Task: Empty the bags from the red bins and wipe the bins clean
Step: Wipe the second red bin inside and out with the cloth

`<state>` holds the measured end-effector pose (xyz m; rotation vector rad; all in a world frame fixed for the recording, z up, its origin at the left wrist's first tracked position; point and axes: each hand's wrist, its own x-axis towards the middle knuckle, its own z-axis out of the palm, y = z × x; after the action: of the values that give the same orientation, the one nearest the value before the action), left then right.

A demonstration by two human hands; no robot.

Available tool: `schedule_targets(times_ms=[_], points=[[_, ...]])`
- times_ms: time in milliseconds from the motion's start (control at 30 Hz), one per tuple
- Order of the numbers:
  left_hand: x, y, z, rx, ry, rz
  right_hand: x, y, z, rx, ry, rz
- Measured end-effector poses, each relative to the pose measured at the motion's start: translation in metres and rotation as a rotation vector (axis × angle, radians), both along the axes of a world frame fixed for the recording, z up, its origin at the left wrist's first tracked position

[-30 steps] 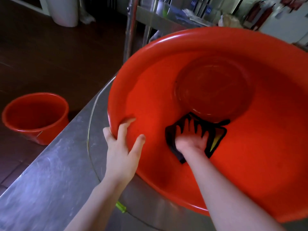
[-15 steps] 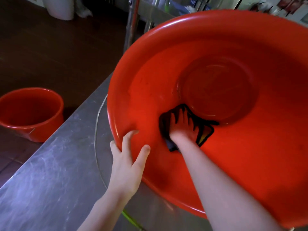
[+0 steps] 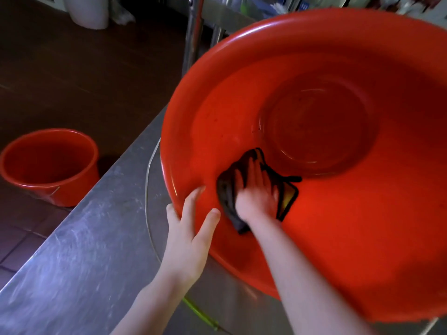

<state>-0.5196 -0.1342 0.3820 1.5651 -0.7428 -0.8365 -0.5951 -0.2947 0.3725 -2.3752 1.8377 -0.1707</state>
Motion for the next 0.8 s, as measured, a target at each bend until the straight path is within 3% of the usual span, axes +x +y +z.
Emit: schedule_targets(times_ms=[67,167,267,333,433,667,800], points=[[-0.001,0.008,0.011,0.105,-0.019,-0.043,-0.004,-0.037,0.001,0.098,0.017,-0.073],[0.006,0.028,0.037,0.283,-0.433,-0.050,-0.014,-0.060,-0.006,0.111,0.018,-0.038],[0.039,0.035,0.077,0.025,-0.918,0.216,-0.018,-0.061,-0.011,0.094,0.034,0.002],[0.061,0.024,0.092,-0.087,-1.097,0.228,-0.022,-0.060,-0.009,0.115,0.040,0.021],[0.072,0.002,0.101,-0.059,-1.006,0.035,-0.030,-0.053,-0.004,0.108,0.101,0.111],[0.076,-0.019,0.093,0.056,-0.826,-0.143,-0.075,-0.072,0.026,0.238,0.420,0.196],[0.061,-0.027,0.093,-0.027,-0.777,-0.059,-0.092,-0.070,0.038,0.221,0.528,0.272]])
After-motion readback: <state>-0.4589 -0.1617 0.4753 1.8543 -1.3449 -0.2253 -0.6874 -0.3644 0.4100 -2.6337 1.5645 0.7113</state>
